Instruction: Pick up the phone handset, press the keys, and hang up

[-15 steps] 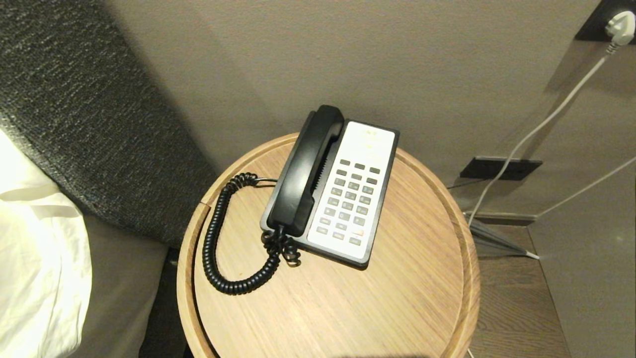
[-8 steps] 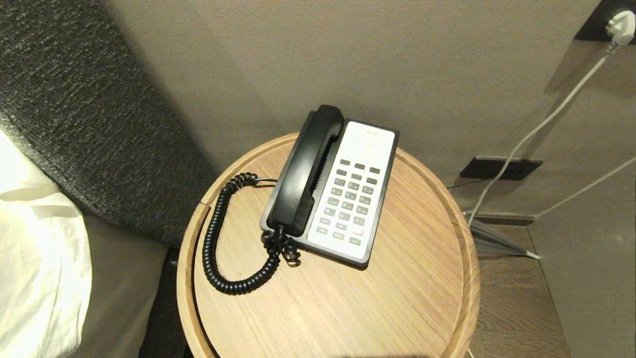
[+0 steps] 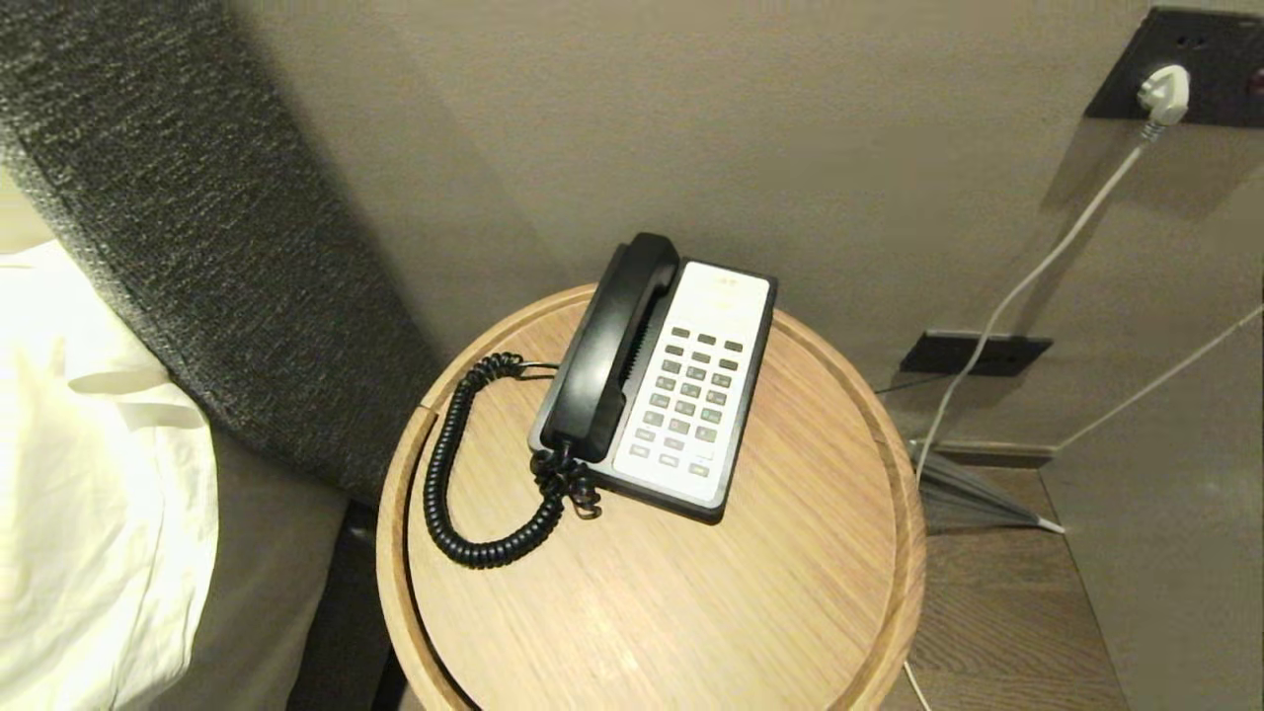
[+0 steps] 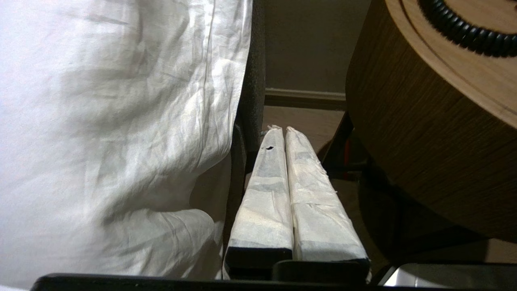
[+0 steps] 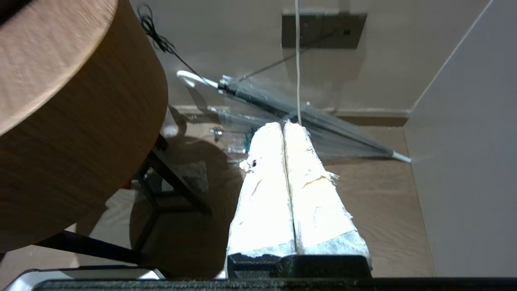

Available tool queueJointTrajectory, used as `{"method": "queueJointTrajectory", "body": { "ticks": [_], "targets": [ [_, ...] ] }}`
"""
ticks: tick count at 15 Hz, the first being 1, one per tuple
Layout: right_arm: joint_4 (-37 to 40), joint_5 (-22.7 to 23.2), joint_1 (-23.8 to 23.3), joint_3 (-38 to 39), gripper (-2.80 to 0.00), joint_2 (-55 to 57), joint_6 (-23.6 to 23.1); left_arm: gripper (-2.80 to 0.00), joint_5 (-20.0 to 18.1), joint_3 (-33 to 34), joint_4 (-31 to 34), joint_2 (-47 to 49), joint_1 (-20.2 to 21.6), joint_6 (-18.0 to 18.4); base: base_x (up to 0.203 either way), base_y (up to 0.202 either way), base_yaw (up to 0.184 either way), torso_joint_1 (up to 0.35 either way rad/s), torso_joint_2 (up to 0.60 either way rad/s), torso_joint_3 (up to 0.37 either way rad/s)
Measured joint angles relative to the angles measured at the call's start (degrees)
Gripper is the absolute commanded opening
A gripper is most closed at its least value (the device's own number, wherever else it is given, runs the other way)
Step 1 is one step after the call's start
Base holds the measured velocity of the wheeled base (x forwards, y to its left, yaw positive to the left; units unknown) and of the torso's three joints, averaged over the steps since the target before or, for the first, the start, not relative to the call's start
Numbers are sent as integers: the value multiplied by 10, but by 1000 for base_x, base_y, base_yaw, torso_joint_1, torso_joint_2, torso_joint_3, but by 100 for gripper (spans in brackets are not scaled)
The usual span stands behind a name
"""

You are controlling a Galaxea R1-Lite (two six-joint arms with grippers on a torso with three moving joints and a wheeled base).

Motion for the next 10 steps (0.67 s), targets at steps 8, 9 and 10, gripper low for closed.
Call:
{"method": "queueJointTrajectory", "body": {
  "ticks": [8, 9, 10],
  "targets": [
    [0, 0, 0, 0, -280, 0, 0, -280, 0, 0, -7, 0, 0, -7, 0, 0, 0, 1, 1, 204],
    [0, 1, 0, 0, -280, 0, -2, -280, 0, 0, -7, 0, 0, -7, 0, 0, 0, 2, 2, 203],
    [1, 2, 0, 0, -280, 0, -6, -280, 0, 0, -7, 0, 0, -8, 0, 0, 0, 4, 6, 205]
  ]
}}
